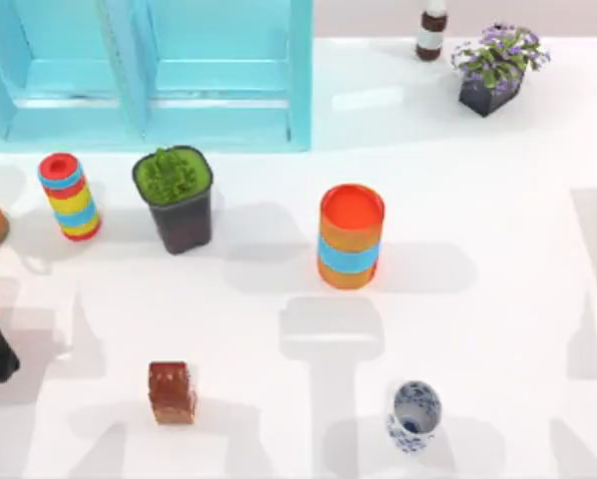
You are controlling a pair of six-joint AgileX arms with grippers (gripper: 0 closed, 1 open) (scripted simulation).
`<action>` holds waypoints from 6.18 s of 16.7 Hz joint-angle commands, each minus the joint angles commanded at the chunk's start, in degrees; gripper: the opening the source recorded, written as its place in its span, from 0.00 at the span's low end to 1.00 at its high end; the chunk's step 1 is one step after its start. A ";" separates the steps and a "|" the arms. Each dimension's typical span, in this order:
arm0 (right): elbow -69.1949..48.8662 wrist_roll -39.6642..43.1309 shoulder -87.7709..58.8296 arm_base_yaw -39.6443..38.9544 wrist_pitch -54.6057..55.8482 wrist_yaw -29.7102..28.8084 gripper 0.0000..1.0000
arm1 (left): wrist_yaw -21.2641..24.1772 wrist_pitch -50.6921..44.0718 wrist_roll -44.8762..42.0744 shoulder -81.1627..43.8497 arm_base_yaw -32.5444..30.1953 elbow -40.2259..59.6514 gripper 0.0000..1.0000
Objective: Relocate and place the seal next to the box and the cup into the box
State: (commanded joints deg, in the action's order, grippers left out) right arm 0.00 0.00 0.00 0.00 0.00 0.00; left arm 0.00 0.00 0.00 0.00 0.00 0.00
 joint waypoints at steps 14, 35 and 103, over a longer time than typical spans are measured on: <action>-35.58 -13.75 -33.95 -15.70 -22.58 3.85 1.00 | 0.00 0.00 0.00 0.00 0.00 0.00 1.00; -150.44 -57.55 -145.68 -57.31 -92.63 1.35 1.00 | 0.00 0.00 0.00 0.00 0.00 0.00 1.00; -154.85 -59.49 -152.76 -58.77 -89.14 0.09 0.00 | 0.00 0.00 0.00 0.00 0.00 0.00 1.00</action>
State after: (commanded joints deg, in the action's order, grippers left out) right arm -154.85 -59.49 -152.76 -58.77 -89.14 0.09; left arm 0.00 0.00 0.00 0.00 0.00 0.00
